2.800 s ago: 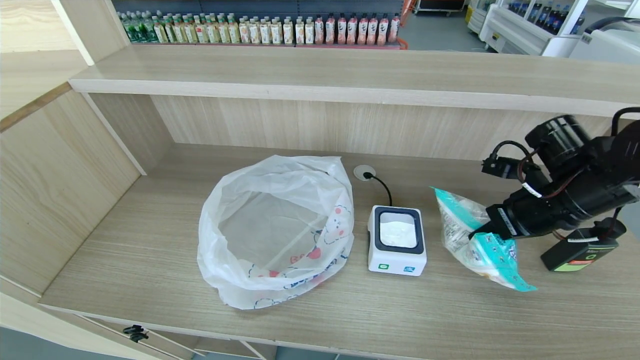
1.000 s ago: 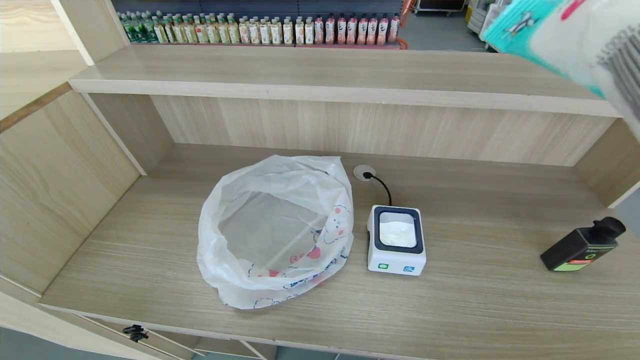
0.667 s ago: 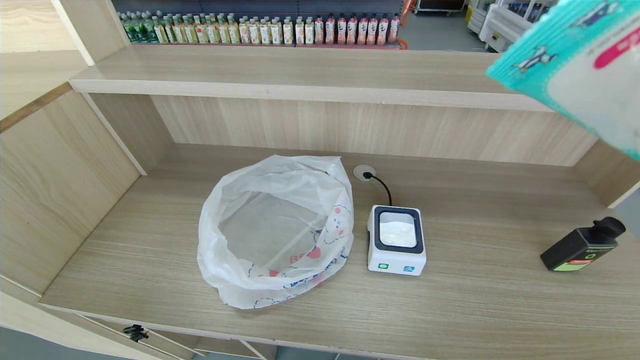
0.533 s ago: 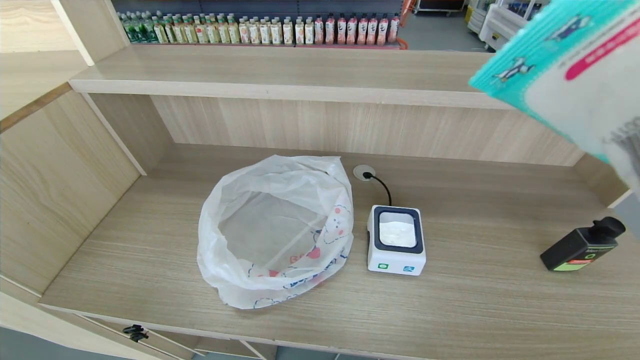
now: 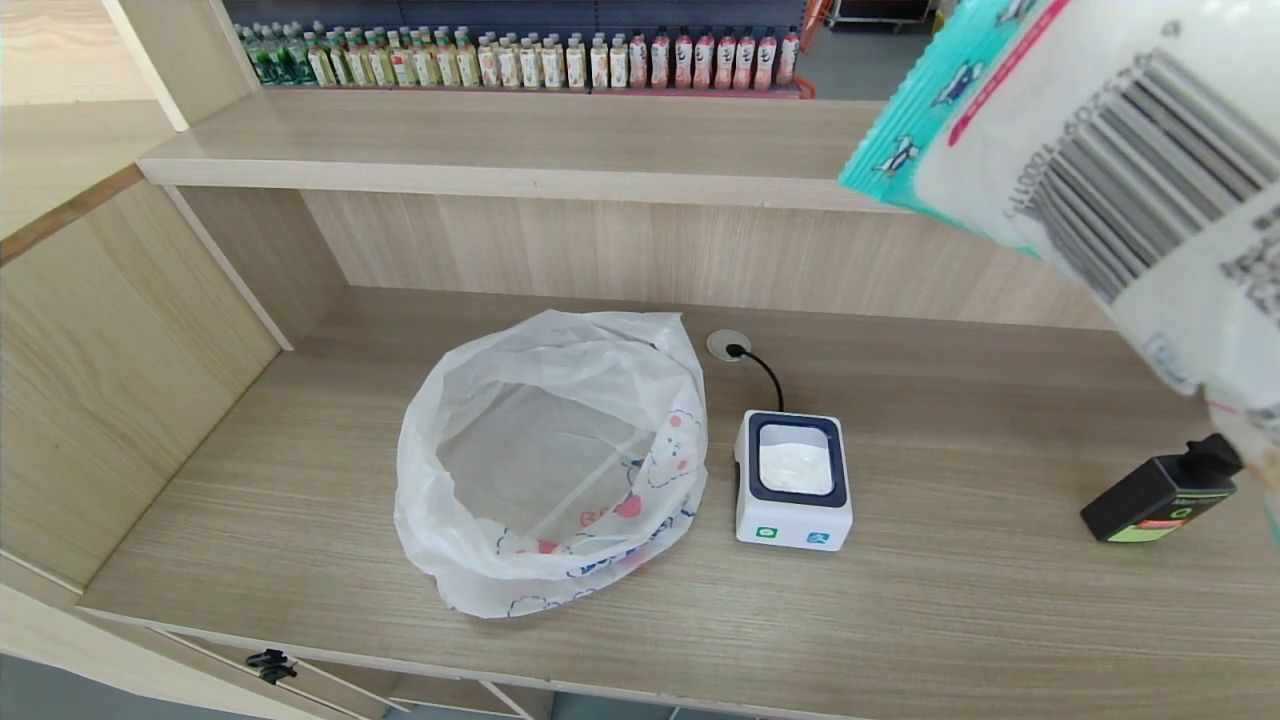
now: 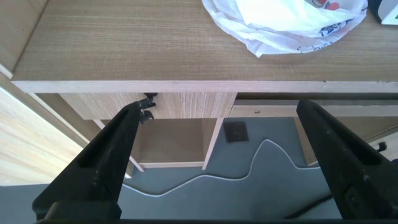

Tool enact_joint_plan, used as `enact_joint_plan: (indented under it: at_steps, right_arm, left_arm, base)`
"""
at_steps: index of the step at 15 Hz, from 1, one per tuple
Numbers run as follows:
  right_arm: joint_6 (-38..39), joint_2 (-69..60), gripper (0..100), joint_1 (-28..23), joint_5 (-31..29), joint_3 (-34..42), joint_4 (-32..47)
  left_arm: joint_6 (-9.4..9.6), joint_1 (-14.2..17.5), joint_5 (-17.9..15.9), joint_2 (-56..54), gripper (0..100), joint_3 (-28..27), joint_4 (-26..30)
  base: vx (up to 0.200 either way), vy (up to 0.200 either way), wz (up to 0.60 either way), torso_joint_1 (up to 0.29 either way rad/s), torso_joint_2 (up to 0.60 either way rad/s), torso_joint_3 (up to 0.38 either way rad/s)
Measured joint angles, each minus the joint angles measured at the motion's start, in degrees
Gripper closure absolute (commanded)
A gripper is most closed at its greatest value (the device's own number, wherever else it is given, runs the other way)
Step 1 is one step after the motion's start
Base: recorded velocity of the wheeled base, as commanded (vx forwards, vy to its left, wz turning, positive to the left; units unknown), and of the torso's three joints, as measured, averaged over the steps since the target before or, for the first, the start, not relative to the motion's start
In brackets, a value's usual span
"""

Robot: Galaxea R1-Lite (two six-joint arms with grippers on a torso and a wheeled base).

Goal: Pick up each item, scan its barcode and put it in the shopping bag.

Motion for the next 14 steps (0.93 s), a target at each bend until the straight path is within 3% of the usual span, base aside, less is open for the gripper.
enact_joint_plan:
  at_steps: [12,14]
  right_arm:
    - [3.05,0.72,100,-0.24,1.06,-1.10,0.34]
    - [5.34,-0.41,100,1.57,1.30,-1.21,0.37]
  left_arm:
    - [0.00,0.00,0.00,0.00,0,0.00,0.02]
    - [0.00,0.00,0.00,0.00,0,0.00,0.00]
  base:
    - [0.000,0.000,0.00,0.000,0.00,0.000]
    - [0.000,0.000,0.00,0.000,0.00,0.000]
